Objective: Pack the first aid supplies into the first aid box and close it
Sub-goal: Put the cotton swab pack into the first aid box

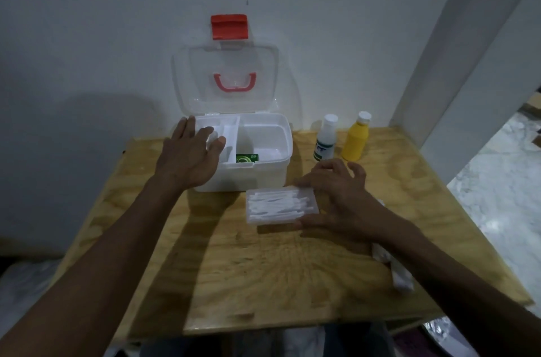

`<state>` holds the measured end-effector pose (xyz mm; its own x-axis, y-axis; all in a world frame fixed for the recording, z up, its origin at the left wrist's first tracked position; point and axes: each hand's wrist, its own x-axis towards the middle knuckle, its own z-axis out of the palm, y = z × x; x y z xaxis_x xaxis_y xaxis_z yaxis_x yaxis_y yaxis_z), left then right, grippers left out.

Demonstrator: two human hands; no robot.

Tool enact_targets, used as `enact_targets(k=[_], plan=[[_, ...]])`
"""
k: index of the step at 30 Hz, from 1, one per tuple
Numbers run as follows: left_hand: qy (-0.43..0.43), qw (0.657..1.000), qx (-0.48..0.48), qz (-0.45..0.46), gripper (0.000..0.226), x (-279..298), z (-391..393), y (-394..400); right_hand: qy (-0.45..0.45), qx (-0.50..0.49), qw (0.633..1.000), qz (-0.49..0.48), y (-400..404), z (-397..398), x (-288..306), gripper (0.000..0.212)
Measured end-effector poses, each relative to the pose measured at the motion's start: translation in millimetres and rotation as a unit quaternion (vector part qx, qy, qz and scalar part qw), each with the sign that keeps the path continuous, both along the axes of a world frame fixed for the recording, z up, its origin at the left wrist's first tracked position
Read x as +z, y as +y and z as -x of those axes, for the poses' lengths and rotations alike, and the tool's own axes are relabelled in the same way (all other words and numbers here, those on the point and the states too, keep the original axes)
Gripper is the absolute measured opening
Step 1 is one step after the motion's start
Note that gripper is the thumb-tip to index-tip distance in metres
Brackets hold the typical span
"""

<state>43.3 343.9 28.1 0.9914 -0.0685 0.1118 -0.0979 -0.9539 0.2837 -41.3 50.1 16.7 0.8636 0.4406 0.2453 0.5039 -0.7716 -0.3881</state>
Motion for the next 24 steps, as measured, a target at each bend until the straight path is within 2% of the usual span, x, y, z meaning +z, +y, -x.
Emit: enact_targets(k=[4, 6, 9, 15, 24], plan=[[-0.002, 1.0, 0.007, 0.003, 0.067, 2.5, 2.4, -2.3, -0.022, -0.019, 0.999, -0.041, -3.7, -0.6, 46.0, 0.077], [0.001, 1.0, 0.008, 0.001, 0.06, 3.3, 3.1, -3.3, -0.042, -0.044, 0.998, -0.021, 0.0, -12.7, 67.7, 0.08], [0.001, 1.0, 0.009, 0.003, 0.059, 5.3, 5.0, -4.5, -0.045, -0.086, 0.995, 0.016, 8.1, -40.8, 83.6, 0.072], [0.002, 1.0, 0.011, -0.004, 0.059, 5.2, 4.8, -5.0, -0.02, -0.126, 0.985, 0.119, 29.1, -83.0, 87.9, 0.068], [-0.005, 1.0, 0.001, -0.008, 0.061, 3.8, 5.5, -3.3, -0.038, -0.113, 0.968, 0.222, 62.0, -105.2, 80.5, 0.055]])
